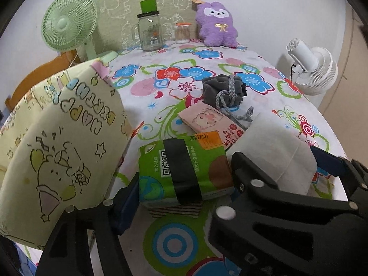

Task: Organize soft objects
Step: 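Grasp the green tissue pack with the left gripper while the right gripper grasps the white cloth, then carry the tissue pack with the left gripper while the right gripper carries the white cloth over the box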

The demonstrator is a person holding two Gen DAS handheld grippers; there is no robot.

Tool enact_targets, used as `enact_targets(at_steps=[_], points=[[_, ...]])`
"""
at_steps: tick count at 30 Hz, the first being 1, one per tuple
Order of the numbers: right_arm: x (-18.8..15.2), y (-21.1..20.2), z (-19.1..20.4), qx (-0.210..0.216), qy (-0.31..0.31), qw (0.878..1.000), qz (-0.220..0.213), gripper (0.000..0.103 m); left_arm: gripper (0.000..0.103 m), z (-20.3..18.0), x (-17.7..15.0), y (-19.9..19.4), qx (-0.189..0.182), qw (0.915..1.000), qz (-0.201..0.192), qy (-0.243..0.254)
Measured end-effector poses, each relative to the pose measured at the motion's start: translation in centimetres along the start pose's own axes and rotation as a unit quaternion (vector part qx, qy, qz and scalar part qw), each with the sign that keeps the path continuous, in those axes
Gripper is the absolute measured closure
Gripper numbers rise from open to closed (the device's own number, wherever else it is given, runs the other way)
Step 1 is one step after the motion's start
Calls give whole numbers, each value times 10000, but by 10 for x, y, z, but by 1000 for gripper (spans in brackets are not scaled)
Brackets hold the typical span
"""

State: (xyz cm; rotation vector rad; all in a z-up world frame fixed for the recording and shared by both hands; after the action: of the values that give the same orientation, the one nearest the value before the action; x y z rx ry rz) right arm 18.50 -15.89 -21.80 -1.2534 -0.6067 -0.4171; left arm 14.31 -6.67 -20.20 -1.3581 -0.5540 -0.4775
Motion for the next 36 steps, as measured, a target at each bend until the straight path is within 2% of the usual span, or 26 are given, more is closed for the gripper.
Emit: enact_targets(at_steps=[7, 8, 12, 14, 20, 22, 25, 36], points=[[-1, 3, 2, 76, 68, 9999, 79, 14, 29, -1, 1, 1, -93, 10000, 25, 10], [-1, 3, 2, 61, 72, 9999, 66, 24, 29, -1, 1, 1, -88, 10000, 18, 25], [-2, 0, -3, -79, 13, 9999, 68, 33, 29, -3, 0, 1, -108, 9999, 13, 68], [-2, -1, -4, -109, 20, 9999, 79, 42, 30, -4, 0, 0, -124, 9999, 22, 73], [-3, -8, -3, 28, 20, 10000, 71, 63, 30, -8, 0, -6, -251, 9996, -36, 142], [-4, -10, -4, 49, 47, 10000, 50, 67, 30, -10, -1, -10, -280, 9994, -72, 176], [-4, -16, -4, 72, 85, 9999, 11, 70, 30, -13, 0, -15, -339, 9991, -119, 215], [5, -54, -3, -71, 46, 9994, -326, 71, 30, -15, 11, -47, -489, 9974, -446, 295]])
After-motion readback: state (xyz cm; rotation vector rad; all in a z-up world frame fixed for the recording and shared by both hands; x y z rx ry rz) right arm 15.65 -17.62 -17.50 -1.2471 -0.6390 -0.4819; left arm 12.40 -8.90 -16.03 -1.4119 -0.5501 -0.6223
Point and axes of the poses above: each gripper's, at about its wrist camera, not at the fingertips, and y roughly the way its jaws point, z to its left, x to its top, the point moved 4 cm from there along y, roughly the way its jaws point, and after that the axes turned 4 degrees about x, right-handed, at the moved point
